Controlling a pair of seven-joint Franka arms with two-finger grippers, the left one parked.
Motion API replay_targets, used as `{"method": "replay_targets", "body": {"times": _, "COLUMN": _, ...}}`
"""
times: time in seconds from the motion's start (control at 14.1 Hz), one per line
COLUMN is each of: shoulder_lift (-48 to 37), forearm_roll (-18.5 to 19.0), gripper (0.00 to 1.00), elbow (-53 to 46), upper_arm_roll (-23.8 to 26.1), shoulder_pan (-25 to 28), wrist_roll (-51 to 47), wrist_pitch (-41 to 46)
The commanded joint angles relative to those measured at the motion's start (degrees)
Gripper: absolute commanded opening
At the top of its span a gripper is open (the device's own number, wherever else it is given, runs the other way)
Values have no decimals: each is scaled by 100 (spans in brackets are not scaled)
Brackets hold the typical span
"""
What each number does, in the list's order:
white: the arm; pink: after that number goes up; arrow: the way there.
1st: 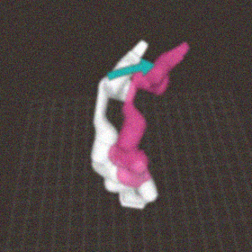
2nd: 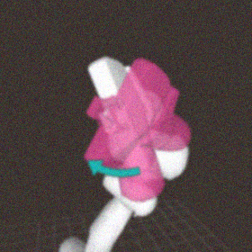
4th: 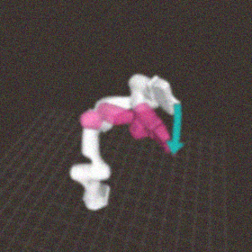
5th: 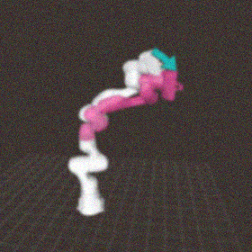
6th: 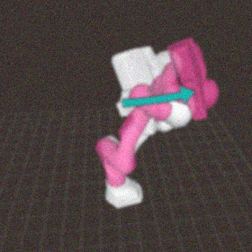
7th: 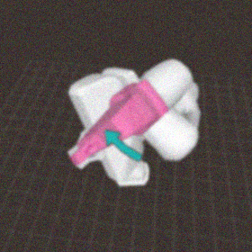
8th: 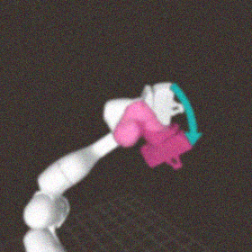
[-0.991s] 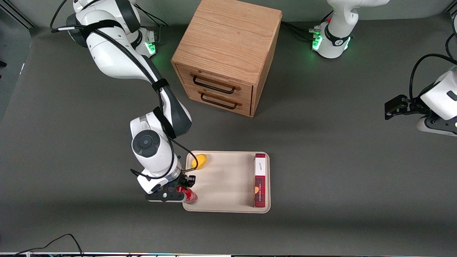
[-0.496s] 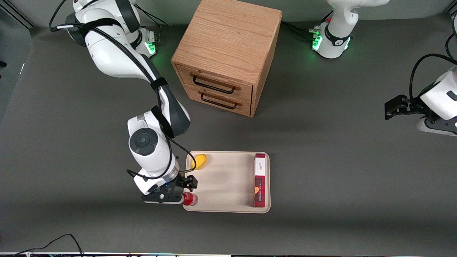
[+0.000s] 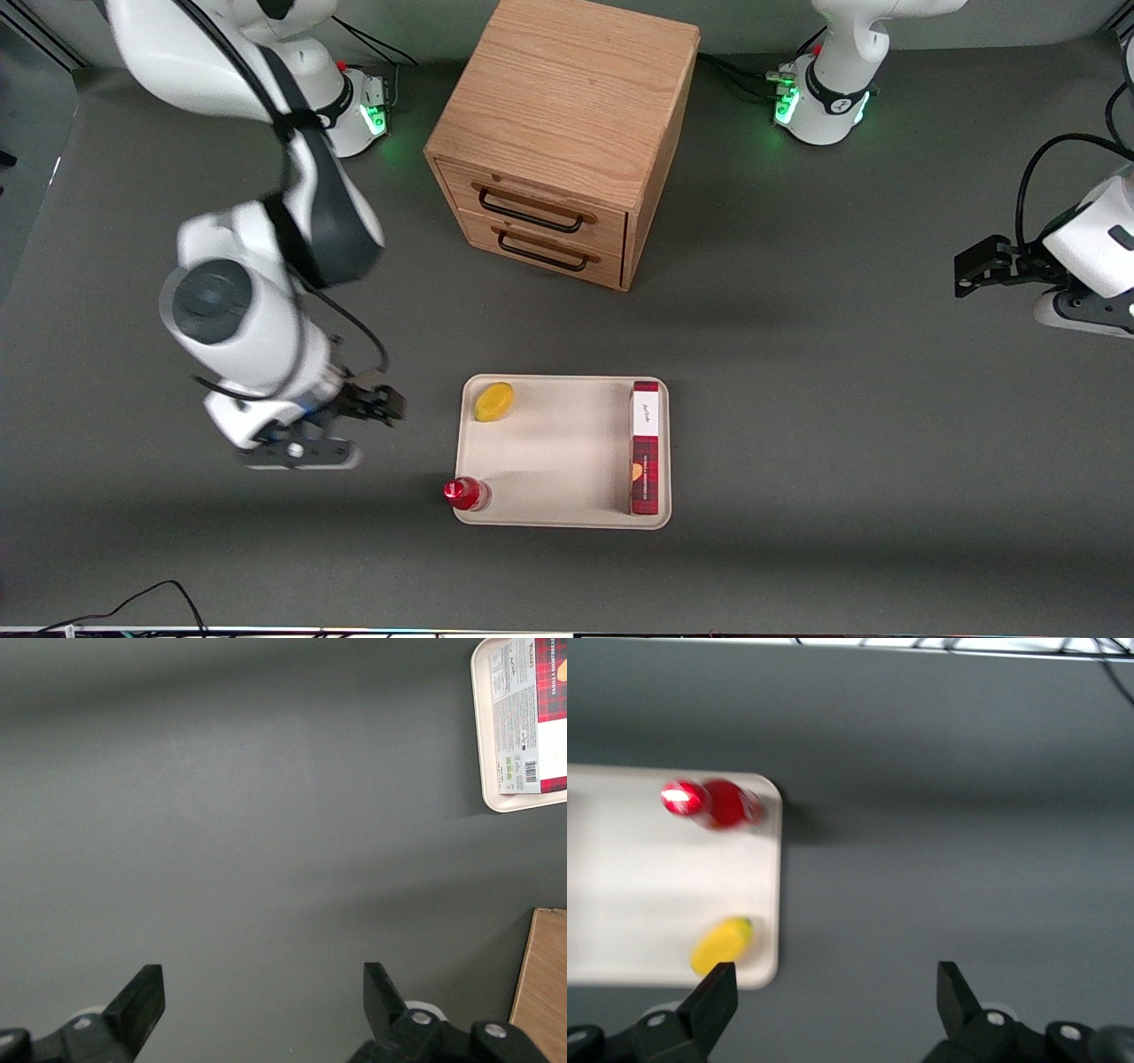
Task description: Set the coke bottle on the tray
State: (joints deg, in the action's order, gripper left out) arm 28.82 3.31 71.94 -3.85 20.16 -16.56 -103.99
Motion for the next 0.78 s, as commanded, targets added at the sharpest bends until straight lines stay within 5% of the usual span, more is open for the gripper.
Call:
{"method": "replay_targets", "body": {"times": 0.0, "shoulder_lift": -1490, "forearm_roll": 30, "gripper": 100, "elbow": 1416, "upper_arm_roll": 366, "shoulder_pan": -634, "wrist_roll": 853, "wrist_pitch": 220}}
{"method": "replay_targets", "body": {"times": 0.21, "shoulder_lift": -2406, "forearm_roll": -5, "gripper": 100, "elbow": 2200, "upper_arm_roll": 525, "shoulder_pan": -1127, "wrist_roll": 1013, "wrist_pitch": 239}}
{"method": "replay_targets", "body": {"times": 0.42, "shoulder_lift": -2679, "forearm_roll": -646, "gripper": 100, "elbow": 2272, "upper_arm_roll": 526, "shoulder_pan": -1637, "wrist_roll": 1444, "wrist_pitch": 484}}
{"method": "replay_targets", "body": {"times": 0.71, "shoulder_lift": -2812, "forearm_roll": -682, "gripper": 100, "elbow": 2272, "upper_arm_roll": 526, "shoulder_pan": -1805, "wrist_roll": 1445, "wrist_pitch": 634}}
